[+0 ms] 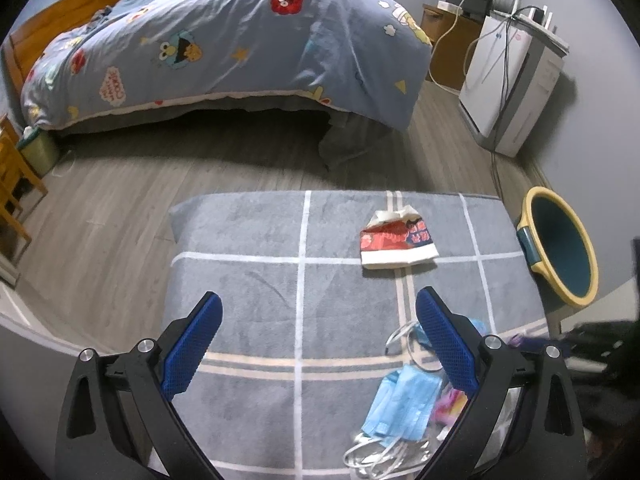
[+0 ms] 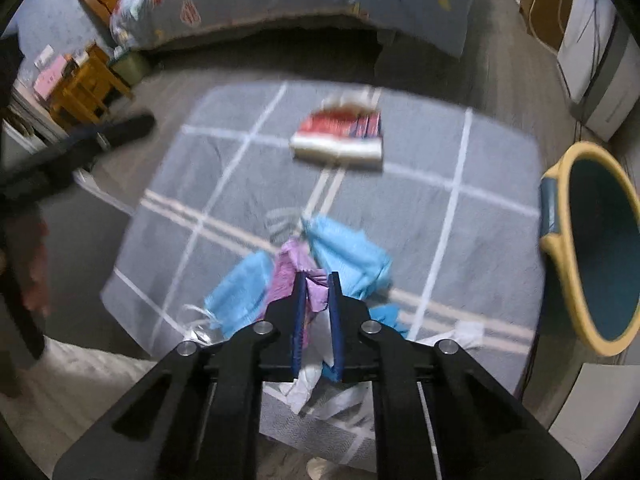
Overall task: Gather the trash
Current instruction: 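Grasp the pink wrapper with the right gripper while the left grasps the red-white snack bag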
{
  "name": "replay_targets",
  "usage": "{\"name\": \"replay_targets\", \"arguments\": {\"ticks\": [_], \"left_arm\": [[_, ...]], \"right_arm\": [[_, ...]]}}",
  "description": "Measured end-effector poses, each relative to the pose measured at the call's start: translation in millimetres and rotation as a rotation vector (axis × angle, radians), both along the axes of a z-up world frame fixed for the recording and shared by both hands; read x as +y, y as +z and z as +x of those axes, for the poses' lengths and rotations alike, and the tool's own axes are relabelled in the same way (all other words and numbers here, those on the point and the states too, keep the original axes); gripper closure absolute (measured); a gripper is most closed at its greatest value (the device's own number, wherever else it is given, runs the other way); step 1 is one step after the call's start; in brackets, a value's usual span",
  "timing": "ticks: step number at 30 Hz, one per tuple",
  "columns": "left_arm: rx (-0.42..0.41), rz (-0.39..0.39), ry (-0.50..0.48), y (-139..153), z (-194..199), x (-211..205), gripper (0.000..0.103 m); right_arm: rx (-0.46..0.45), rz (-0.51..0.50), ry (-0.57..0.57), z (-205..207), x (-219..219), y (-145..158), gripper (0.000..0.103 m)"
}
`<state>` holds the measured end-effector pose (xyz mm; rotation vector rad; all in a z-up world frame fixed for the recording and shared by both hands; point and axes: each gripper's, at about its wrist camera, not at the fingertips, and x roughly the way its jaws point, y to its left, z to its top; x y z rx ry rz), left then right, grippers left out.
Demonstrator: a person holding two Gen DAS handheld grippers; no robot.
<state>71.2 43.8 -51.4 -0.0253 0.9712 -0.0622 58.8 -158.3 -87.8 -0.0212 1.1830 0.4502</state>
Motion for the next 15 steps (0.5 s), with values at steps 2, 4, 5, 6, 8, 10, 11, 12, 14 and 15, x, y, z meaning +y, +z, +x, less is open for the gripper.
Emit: {"name": "replay_targets", "arguments": {"ticks": [2,4,5,6,8,10,11,12,14,15], "left_arm": [[0.001,0.002,-0.003,1,5,-2,0.007],[0.003,-0.002,0.001,1,11,-5,0.007],[0.005,-0.008,0.002,0,14,-5,0.007],[0.011,-0.018,0.007,-2,20,-6,0.007],[0.022,-0.035,0.01,-6,28,-7,0.007],[0.037,-0.049,0.008,-14,39,-12,0.007],[0.043,-0.049,0.004,-16,42,-15,0.007],[0.054,-0.037,-0.007,-22,49,-20,0.007],[0.059,-0.006,-0.028,-29,59,-29,0.007],[0.057,0.004,-0.039,-32,63,-33,0.007]], "right_arm": [[-0.048,-0.006,-0.014,4,-8,15,0.095],[-0.093,-0.016,-0.046,12,-19,28,0.095],[-0.106,-0.011,-0.065,16,-25,33,0.095],[-0.118,-0.004,-0.092,23,-35,37,0.095],[-0.129,-0.007,-0.13,34,-48,40,0.095],[-0.14,-0.018,-0.165,48,-62,39,0.095],[-0.145,-0.024,-0.184,55,-69,38,0.095],[-0.146,-0.026,-0.195,59,-73,36,0.095],[-0.151,-0.028,-0.215,67,-82,34,0.095],[-0.151,-0.031,-0.228,72,-87,31,0.095]]}}
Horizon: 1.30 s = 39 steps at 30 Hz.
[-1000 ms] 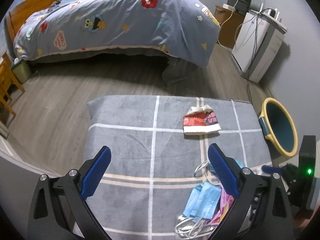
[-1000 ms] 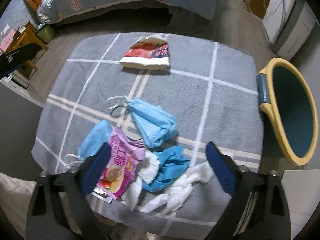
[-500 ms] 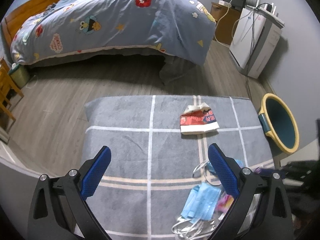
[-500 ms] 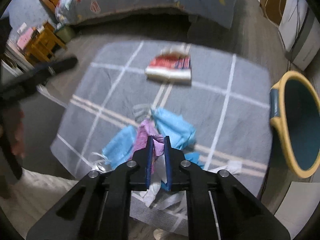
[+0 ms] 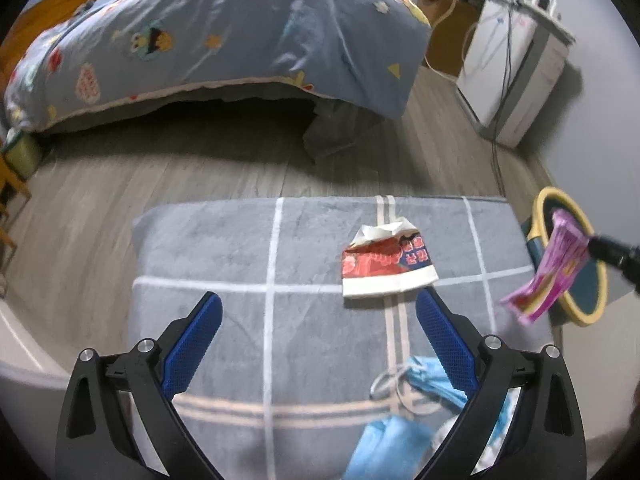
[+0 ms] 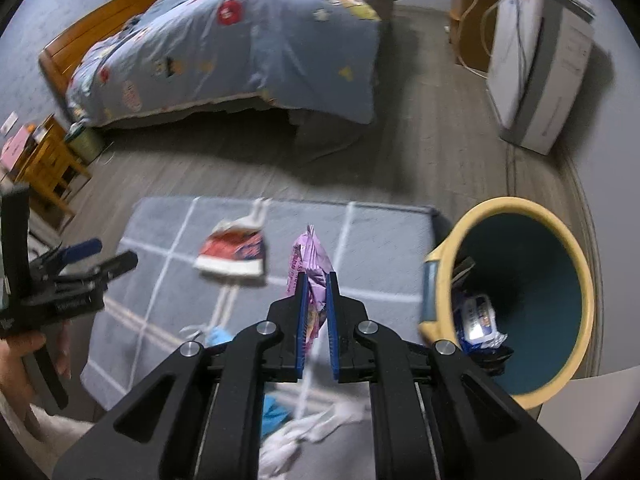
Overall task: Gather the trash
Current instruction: 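Grasp the pink wrapper with the right gripper while the left grasps the red-white snack bag, then carry the pink wrapper over the bin with the right gripper while the left carries the snack bag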
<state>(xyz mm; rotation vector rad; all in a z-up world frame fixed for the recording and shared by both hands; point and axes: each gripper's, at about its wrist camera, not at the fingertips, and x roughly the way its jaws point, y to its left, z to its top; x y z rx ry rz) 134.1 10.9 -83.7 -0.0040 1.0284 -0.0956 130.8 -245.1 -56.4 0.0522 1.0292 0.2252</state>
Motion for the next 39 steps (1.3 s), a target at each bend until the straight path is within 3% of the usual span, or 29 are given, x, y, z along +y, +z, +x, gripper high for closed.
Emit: {"name": "replay_targets", "arguments": {"ticks": [8,11,17,22,25,26,32,35,39], "left_arm": [[0.016,0.089,-0.134,-32,40,-35,0.011],[0.032,0.124,-0.199,-46,55,-51,0.024],[-0.014,0.169,-0.307,-52,71,-81,0.035],[0.038,0.211,-0.375,-69,77,-96,0.06],[0.04,0.224,-0.383,-70,75,-96,0.073],[0.046,0.216,-0.381,-70,74,-96,0.085],[0.06,0.204,-0.334,-64,63,-85,0.092],[0.071,0.144,-0.278,-54,51,-74,0.092],[0.063,0.14,-0.251,-39,31,-67,0.092]], "right_arm": [[0.065,0.035,-0.054,21,-25,-28,0.095],[0.069,0.05,-0.063,28,-30,-29,0.095],[0.105,0.136,-0.073,35,-36,-32,0.095],[0.106,0.139,-0.049,35,-31,-29,0.095],[0.107,0.134,-0.036,35,-29,-28,0.095],[0.109,0.132,-0.034,35,-28,-28,0.095],[0.134,0.118,-0.029,35,-27,-35,0.095],[0.141,0.102,-0.014,35,-24,-39,0.095],[0.149,0.093,-0.016,33,-24,-44,0.095]]}}
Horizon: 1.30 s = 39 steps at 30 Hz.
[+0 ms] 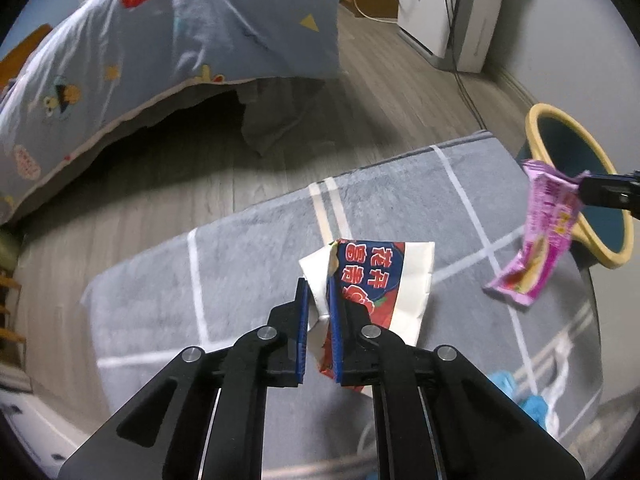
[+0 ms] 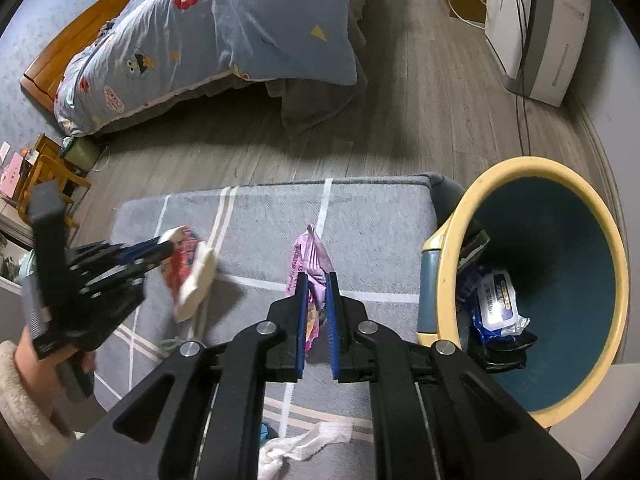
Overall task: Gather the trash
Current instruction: 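Carry the pink wrapper over the bin with the right gripper while the left carries the snack bag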
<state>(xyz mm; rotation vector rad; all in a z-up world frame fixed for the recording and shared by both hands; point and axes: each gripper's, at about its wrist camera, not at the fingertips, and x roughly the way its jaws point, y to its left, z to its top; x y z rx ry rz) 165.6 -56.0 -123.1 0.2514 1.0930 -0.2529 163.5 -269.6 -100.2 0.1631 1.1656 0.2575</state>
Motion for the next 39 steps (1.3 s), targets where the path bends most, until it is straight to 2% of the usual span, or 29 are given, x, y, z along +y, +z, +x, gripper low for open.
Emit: {"name": "replay_targets", "arguments": {"ticks": [4,11,15,23,31,39], "left_arm": [[-0.014,-0.022,0.033,18,-19,7,0.092],[-0.056,-0.014,0.038,51,-50,4,0.092],[-0.07,-0.035,0.057,63,-60,1,0.092],[-0.106,-0.042,0.014,81,-75,-27,0.092],[-0.117,-0.058,-0.048,93,-66,-74,0.092],[-0.089,-0.135,-0.133,90,-43,-146,0.092]], "right_arm": [[-0.017,-0.001,-0.006,-4,-1,3,0.095],[-0.042,-0.008,-0.01,-17,2,12,0.095],[-0.066,0.01,-0.013,-28,3,26,0.095],[-0.144,-0.017,-0.012,-38,1,53,0.095],[-0.167,-0.053,-0.108,-28,-40,67,0.095],[-0.17,-0.033,-0.27,-25,-122,64,0.095]]}}
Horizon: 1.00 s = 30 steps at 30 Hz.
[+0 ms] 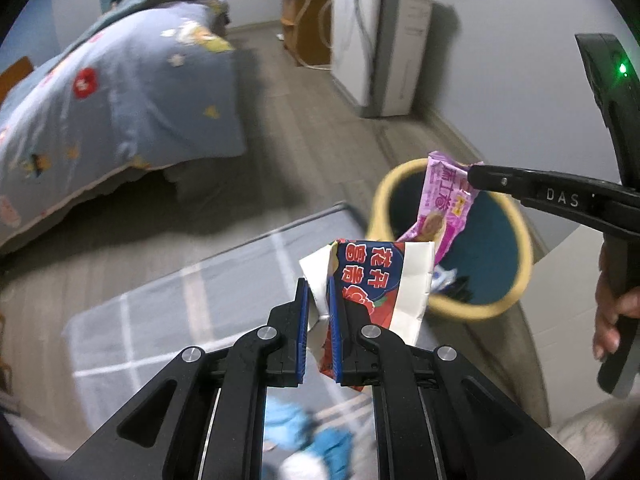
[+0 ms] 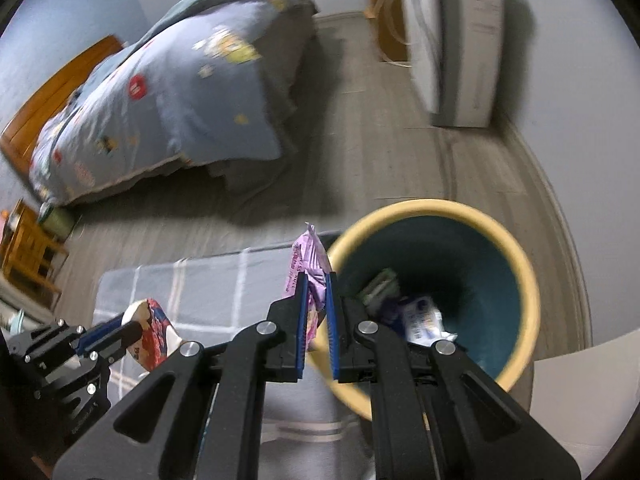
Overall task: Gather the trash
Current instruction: 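Carry the pink wrapper over the bin with the right gripper while the left carries the snack bag, then open both grippers over the bin, dropping the snack bag and pink wrapper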
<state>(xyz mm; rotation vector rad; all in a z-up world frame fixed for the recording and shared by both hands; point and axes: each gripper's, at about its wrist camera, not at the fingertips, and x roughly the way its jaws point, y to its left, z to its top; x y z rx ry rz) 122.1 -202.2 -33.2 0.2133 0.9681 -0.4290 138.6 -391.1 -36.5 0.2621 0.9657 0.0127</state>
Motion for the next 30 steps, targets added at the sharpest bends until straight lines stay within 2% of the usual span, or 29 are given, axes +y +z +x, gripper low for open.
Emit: {"name": "replay_targets", "arguments": {"ticks": [4,9,14,18,23,27,30], "left_arm": [[0.012,0.011,-0.09,-8,7,-43,0.092],[0.022,0.022,-0.175,-21,13,-89,0.092],[0.042,0.041,-0.227,-38,28,-126,0.092],[0.044,0.078,-0.247,-53,38,-144,0.092],[0.06,0.079,-0.253,-69,49,-152,0.092],[0.067,0.076,-0.246,-76,54,-154,0.092],[0.068,0.062,-0.242,-77,55,-148,0.087]], "right_arm": [[0.019,0.005,-0.1,-1,-43,-7,0.095],[0.083,-0.066,-0.18,-1,-82,-28,0.095],[0.157,-0.135,-0.217,2,-103,-52,0.095],[0.203,-0.187,-0.222,6,-109,-69,0.095],[0.226,-0.233,-0.234,15,-112,-85,0.095],[0.188,-0.239,-0.25,17,-112,-86,0.095],[0.147,-0.236,-0.27,16,-115,-83,0.093]]}}
